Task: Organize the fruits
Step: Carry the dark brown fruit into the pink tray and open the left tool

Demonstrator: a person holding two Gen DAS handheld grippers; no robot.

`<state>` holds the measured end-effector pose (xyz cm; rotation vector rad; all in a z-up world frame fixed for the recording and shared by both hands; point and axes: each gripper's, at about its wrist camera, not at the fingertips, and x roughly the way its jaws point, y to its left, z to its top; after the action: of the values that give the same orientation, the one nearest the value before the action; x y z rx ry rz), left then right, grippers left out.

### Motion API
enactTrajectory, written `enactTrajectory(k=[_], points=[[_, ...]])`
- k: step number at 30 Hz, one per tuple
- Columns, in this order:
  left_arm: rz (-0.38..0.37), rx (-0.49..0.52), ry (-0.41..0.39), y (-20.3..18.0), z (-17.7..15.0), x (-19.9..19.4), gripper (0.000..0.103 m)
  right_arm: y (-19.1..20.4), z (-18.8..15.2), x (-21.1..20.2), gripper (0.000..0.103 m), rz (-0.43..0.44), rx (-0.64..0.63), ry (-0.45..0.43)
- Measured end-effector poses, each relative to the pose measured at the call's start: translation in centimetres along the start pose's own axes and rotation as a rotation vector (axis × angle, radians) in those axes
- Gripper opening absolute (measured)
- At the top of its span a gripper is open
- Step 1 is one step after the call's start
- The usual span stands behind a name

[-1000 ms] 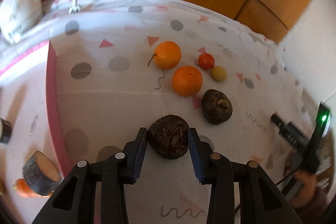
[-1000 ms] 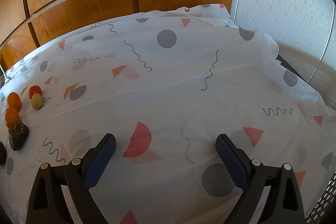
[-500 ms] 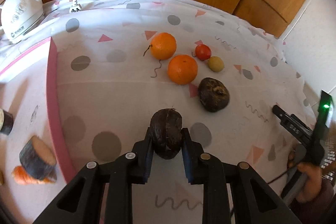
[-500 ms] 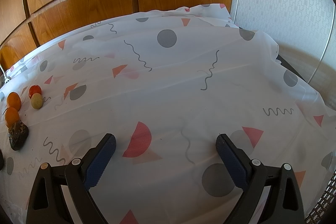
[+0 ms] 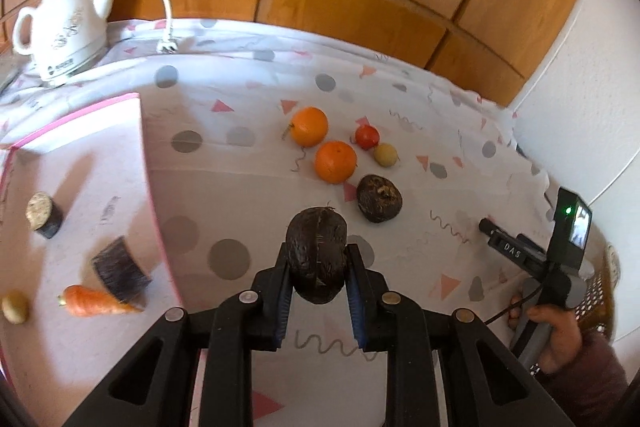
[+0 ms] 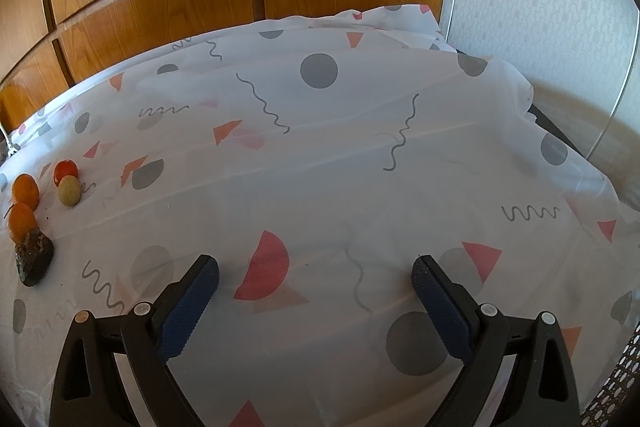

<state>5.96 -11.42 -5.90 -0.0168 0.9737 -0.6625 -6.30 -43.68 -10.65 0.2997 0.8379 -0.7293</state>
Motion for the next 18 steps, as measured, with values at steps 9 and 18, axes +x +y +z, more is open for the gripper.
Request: enactTrajectory(k=[9, 18], points=[[0.022, -0.116, -0.073, 4.4, 0.0, -3.8, 0.025, 0.2, -0.1, -0.1, 0.099, -0.002, -0.003, -0.004], [0.094, -0.257, -0.128, 10.2, -1.3, -6.7, 0.025, 0.2, -0.1, -0.1, 0.099, -0.004, -0.004, -0.003]])
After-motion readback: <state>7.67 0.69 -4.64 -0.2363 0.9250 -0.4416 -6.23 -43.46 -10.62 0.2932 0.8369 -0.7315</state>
